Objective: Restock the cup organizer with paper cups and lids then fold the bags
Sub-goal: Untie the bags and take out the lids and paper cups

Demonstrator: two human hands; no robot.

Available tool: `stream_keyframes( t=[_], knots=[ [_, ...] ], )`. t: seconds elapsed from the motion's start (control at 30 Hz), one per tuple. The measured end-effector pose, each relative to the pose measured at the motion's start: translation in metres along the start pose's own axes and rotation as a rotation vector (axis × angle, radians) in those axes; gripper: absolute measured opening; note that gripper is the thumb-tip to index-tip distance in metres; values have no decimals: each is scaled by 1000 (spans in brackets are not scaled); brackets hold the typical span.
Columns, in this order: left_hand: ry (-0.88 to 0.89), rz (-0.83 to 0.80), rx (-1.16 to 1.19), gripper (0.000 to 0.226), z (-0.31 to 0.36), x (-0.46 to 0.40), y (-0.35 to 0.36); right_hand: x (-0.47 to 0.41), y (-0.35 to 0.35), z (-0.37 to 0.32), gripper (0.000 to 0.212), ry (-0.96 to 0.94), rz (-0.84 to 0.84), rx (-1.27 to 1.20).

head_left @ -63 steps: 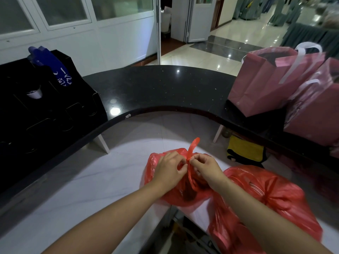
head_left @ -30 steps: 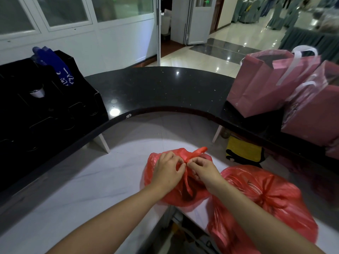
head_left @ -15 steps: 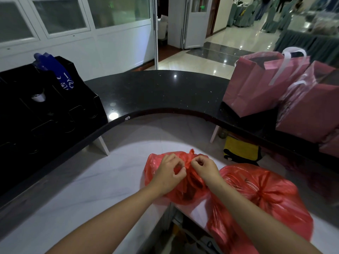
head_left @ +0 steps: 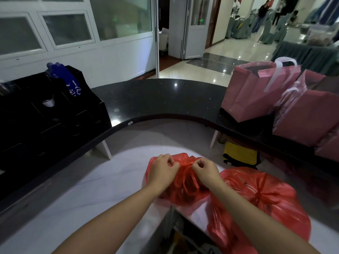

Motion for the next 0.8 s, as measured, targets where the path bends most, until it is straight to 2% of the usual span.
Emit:
stream_keyframes(
  t=[0.07, 0.13, 0.23, 0.33, 0.4, 0.47, 0.53, 0.57, 0.63, 0.67, 0.73, 0.8],
  knots=[
    [-97, 14, 171, 15, -7, 1, 2, 2, 5, -2, 25, -10, -14, 16],
    [-47, -38, 215, 9, -4, 4, 7, 6, 7, -10, 20, -65, -34, 24],
    [196, -164, 0, 29, 7, 7, 11, 7, 4, -12, 15, -104, -36, 75],
    [400, -206, -265, 22, 16, 8, 15, 7, 2, -12, 16, -127, -48, 138],
    [380, -188, -249, 19, 15, 6, 11, 10, 1, -15, 17, -156, -44, 175],
    [264, -87, -117, 15, 3, 1, 0, 11, -3, -15, 17, -149, -16, 170],
    [32, 48, 47, 15, -19, 0, -13, 11, -7, -11, 16, -111, 20, 149],
    [-100, 70, 114, 18, -30, 2, -14, 11, -6, -10, 16, -97, 33, 145],
    [-258, 68, 148, 23, -42, 8, -9, 12, -2, -10, 18, -89, 53, 154],
    [-254, 43, 115, 22, -42, 9, -6, 14, 0, -11, 19, -95, 61, 158],
    [-145, -49, 35, 4, -33, 9, -2, 15, 3, -12, 19, -130, 57, 163],
    [46, -206, -71, 43, -22, 10, 7, 16, 5, -12, 16, -177, 30, 183]
  ],
)
Point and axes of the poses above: each hand's wrist, its own x-axis away from the middle knuckle, its own y-axis out of the palm, z = x × y, the point moved 8 cm from there along -x, towards the middle knuckle, and after that the axes turned 10 degrees about x, right-handed, at the moved point
